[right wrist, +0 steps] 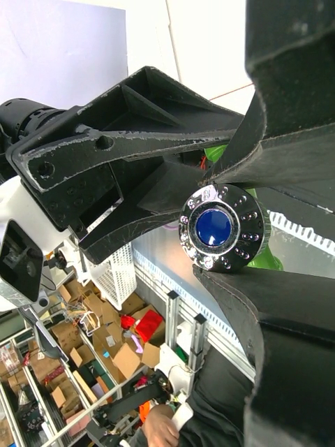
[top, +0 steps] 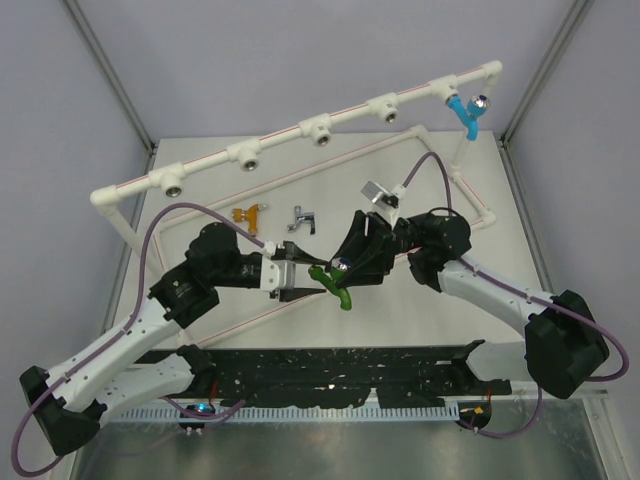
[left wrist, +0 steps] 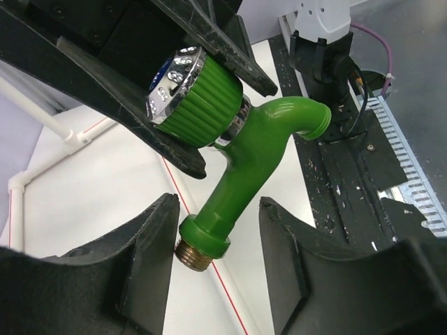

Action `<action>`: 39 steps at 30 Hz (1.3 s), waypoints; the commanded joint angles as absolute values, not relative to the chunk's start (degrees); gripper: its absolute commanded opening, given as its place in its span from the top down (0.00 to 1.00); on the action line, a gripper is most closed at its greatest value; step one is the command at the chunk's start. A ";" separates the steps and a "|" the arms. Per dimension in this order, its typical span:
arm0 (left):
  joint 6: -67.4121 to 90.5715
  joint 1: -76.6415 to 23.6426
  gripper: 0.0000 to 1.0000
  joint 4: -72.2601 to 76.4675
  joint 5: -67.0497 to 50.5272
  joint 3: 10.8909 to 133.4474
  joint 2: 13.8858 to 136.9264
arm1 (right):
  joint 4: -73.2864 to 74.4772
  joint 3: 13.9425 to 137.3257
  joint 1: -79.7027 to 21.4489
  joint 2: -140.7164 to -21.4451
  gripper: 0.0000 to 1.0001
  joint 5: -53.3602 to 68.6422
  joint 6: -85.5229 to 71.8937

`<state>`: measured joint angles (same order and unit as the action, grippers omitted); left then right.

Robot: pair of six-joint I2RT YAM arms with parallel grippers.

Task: Install the water faucets

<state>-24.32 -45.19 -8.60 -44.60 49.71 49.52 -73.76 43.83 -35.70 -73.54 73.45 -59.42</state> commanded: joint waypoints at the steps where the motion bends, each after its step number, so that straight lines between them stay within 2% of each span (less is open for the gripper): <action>1: -25.75 -45.62 0.51 -10.28 -44.56 51.50 49.75 | -82.97 46.41 -36.04 -73.56 0.95 73.48 -60.56; 4: -26.01 -45.70 0.59 -10.81 -44.12 51.59 49.83 | -82.97 46.58 -35.95 -73.74 0.95 73.65 -60.56; 6: -26.45 -45.79 0.72 -11.42 -43.51 51.85 49.83 | -82.97 46.67 -36.04 -73.83 0.95 73.74 -60.82; 8: -26.72 -45.79 0.95 -12.04 -42.55 52.21 49.83 | -82.88 46.84 -36.04 -73.92 0.95 73.74 -61.17; 9: -26.81 -45.79 1.00 -12.22 -41.93 52.38 49.66 | -82.79 46.85 -36.04 -74.00 0.92 73.83 -61.35; 12: -26.89 -45.88 1.00 -12.48 -38.51 52.12 48.52 | -80.52 47.37 -35.86 -74.00 0.77 74.35 -61.26; 13: -26.98 -45.88 1.00 -12.48 -36.67 51.77 47.91 | -80.16 47.29 -35.77 -74.09 0.67 74.36 -61.09; 18: -25.06 -45.88 1.00 -12.83 -25.60 49.66 44.13 | -71.57 46.32 -33.58 -70.85 0.39 72.08 -55.58; 20: -23.91 -45.88 1.00 -12.83 -22.16 48.52 42.63 | -59.12 46.32 -33.22 -67.87 0.30 69.36 -45.52; 21: -23.12 -45.88 1.00 -12.83 -20.50 48.17 41.84 | -45.66 47.01 -33.14 -66.72 0.27 68.04 -41.00; 22: -22.51 -45.88 1.00 -12.83 -19.43 47.64 41.31 | -38.39 47.98 -33.13 -64.19 0.24 64.63 -29.38; 23: -21.80 -45.88 1.00 -12.75 -18.38 47.11 40.61 | -23.01 50.16 -33.13 -62.86 0.23 61.99 -23.96; 24: -21.19 -45.88 1.00 -12.66 -17.06 46.59 40.08 | -18.42 51.06 -33.22 -61.10 0.21 57.09 -15.29; 25: -20.66 -45.88 1.00 -12.66 -15.92 46.06 39.64 | -14.37 51.50 -33.22 -60.21 0.21 55.30 -13.29; 30: -19.78 -46.05 1.00 -13.71 -11.95 45.00 38.06 | -12.23 50.45 -33.40 -55.73 0.21 44.67 -9.42; 39: -19.78 -46.41 1.00 -14.41 -10.90 46.32 38.06 | 2.19 57.65 -42.87 -59.14 0.21 29.01 -1.15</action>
<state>-20.53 -46.13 -15.57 -12.38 44.66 38.22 -5.82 52.66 -38.65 -57.54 38.68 -7.33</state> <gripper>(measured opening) 0.276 0.791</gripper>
